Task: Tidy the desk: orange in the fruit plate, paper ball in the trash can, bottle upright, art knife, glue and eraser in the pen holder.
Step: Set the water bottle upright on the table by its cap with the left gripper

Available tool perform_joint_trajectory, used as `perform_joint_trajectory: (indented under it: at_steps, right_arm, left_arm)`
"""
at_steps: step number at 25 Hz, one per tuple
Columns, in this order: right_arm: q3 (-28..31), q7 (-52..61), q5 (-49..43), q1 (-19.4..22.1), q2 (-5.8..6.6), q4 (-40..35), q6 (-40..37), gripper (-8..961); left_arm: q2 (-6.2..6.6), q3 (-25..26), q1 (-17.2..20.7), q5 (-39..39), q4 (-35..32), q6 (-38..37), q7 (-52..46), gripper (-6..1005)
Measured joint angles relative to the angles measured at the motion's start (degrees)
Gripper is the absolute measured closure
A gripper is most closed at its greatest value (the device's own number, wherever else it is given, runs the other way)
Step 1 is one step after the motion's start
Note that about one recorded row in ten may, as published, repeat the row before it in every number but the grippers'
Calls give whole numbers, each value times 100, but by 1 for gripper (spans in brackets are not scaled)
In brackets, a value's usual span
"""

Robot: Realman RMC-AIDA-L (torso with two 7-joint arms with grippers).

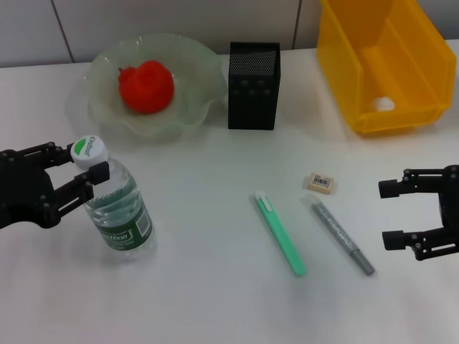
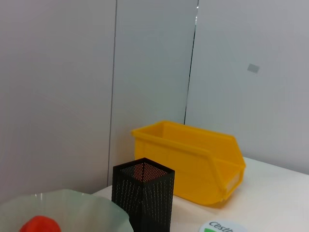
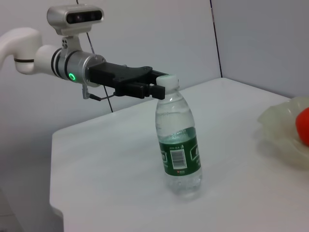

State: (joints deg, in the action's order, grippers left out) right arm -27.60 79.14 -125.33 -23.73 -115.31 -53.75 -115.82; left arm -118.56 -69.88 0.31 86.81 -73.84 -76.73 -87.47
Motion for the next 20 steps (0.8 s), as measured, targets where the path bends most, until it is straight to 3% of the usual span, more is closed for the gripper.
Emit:
perform_joint_trajectory:
  at_steps: [9,20]
  right_arm:
    - [-8,-29,-4,0,0,23,21,150]
    - [-8,-31,-3,0,-9,32,32,151]
  left_arm:
    - [17,21,-209,10,408,-69,125,538]
    - [21,34,-224,5,421,-83,126,535]
